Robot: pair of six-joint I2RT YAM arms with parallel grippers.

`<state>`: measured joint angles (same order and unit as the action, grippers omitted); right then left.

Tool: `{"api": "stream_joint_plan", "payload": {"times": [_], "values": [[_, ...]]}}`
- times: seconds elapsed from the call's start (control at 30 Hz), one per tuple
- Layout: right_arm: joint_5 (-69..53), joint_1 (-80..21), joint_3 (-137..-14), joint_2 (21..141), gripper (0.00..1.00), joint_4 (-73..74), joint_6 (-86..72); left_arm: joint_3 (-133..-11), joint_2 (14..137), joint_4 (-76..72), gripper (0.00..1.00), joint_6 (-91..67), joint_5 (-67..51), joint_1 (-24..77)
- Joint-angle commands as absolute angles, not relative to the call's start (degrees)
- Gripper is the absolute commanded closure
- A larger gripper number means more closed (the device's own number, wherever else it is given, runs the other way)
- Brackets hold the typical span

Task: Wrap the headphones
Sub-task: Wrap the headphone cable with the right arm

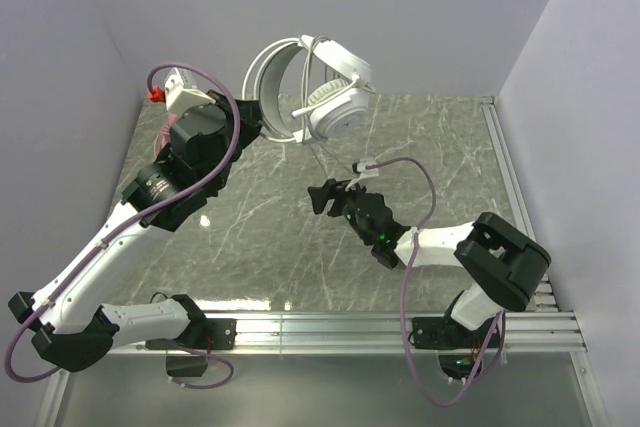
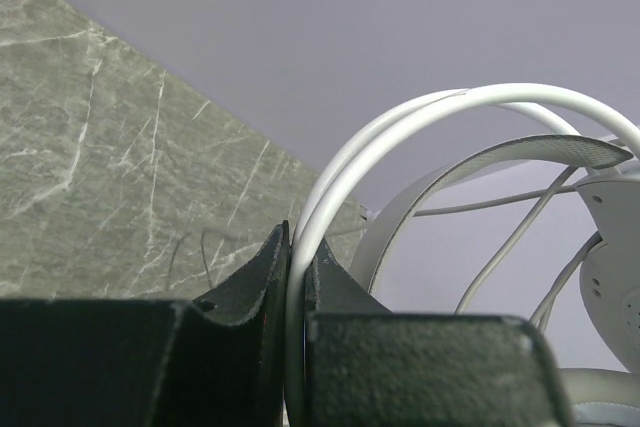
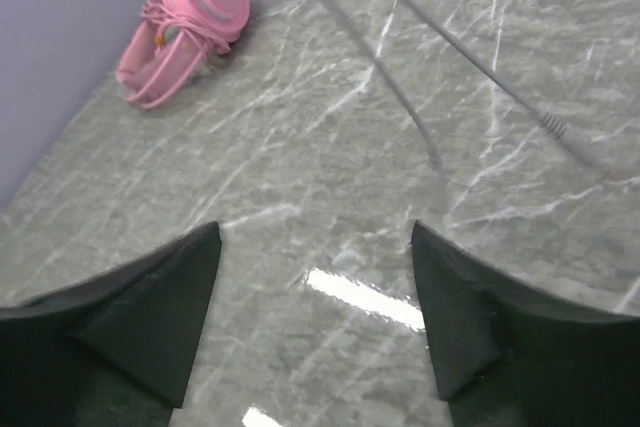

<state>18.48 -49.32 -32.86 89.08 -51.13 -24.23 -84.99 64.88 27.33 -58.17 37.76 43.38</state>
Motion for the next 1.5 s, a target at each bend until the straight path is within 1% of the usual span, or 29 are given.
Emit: {"api": "stream_joint_plan", "payload": {"times": [0.0,0.1,0.23,0.5,0.63,0.77,1.03,1.1,1.17,1.23,1.3,1.33,1.37,1.43,1.47], "values": [[18.64,-48.0,-30.15,87.63,0.14,-57.82,-26.98,-88.24,62.67,21.09,1.0,-60.82,37.27,43.68],[16.44,-46.15,-29.88,86.84,0.13,-58.45,-27.34,-88.51,62.93,21.53,1.0,-60.91,37.18,43.68],[17.22,-44.92,-32.52,87.45,0.12,-55.11,-21.73,-88.68,62.67,21.71,1.0,-61.17,36.65,43.68],[19.42,-44.82,-42.18,92.46,0.1,-49.05,-11.26,-89.38,62.4,21.88,1.0,-61.0,35.33,43.68],[17.23,-44.3,-46.66,95.7,0.1,-46.24,-8.18,-89.91,62.49,22.06,1.0,-60.91,34.81,43.68],[19.24,-43.42,-52.28,98.26,0.1,-42.29,-8.78,-90.44,62.67,22.41,1.0,-61.0,34.8,43.68],[13.37,-38.24,-55.02,100.72,0.11,-42.54,-13.18,-90.35,61.96,22.15,1.0,-60.73,34.63,43.68],[9.42,-37.27,-55.11,100.81,0.16,-42.8,-14.41,-90.35,61.88,22.24,1.0,-60.82,34.63,43.68],[8.27,-36.48,-54.41,100.64,0.23,-42.89,-15.11,-90.26,61.79,22.15,1.0,-60.82,34.8,43.68],[7.21,-36.47,-52.05,99.68,0.27,-44.46,-16.34,-90.09,61.79,22.06,1.0,-60.73,34.89,43.68],[6.51,-36.47,-50.28,98.88,0.34,-45.26,-17.92,-90.09,61.79,21.97,1.0,-60.73,34.89,43.77],[6.59,-36.47,-48.71,98.09,0.39,-45.96,-18.54,-89.91,61.87,21.89,1.0,-60.82,34.81,43.68],[6.77,-36.47,-48.0,97.74,0.51,-46.23,-19.07,-89.74,61.87,21.71,1.0,-60.91,34.72,43.68],[6.07,-36.47,-46.33,96.69,0.58,-46.93,-19.95,-89.39,61.96,21.53,1.0,-60.91,34.54,43.68],[5.8,-36.56,-45.97,96.42,0.6,-46.93,-20.3,-89.38,62.05,21.53,1.0,-60.91,34.54,43.77]]}}
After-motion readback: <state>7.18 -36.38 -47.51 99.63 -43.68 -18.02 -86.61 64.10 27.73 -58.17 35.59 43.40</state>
